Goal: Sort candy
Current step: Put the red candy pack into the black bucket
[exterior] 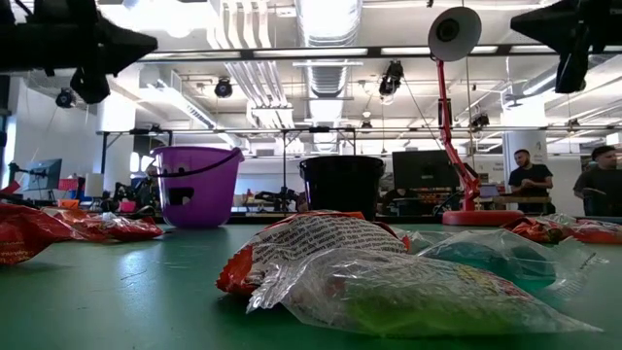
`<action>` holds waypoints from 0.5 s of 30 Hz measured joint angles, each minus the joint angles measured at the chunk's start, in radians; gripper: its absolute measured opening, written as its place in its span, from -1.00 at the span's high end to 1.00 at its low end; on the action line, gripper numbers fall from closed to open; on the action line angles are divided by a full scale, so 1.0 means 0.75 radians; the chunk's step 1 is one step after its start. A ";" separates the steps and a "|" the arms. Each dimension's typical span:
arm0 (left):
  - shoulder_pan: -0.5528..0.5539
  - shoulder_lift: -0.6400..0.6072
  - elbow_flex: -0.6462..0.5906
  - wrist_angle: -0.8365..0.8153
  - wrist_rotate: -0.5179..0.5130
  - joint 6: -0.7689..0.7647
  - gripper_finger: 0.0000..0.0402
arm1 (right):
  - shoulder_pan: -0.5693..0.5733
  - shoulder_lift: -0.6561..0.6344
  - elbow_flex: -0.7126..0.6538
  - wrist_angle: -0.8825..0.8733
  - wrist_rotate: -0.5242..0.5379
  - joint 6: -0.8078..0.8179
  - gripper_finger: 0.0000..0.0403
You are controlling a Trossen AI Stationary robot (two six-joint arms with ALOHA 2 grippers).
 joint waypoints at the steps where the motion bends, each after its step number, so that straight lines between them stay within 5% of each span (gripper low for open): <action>1: 0.000 0.019 0.029 -0.022 0.000 0.025 0.89 | 0.000 0.000 0.014 -0.009 0.000 -0.005 0.89; 15: 0.000 0.380 0.537 -0.464 -0.002 0.164 0.45 | 0.000 0.001 0.120 -0.163 0.032 0.008 0.29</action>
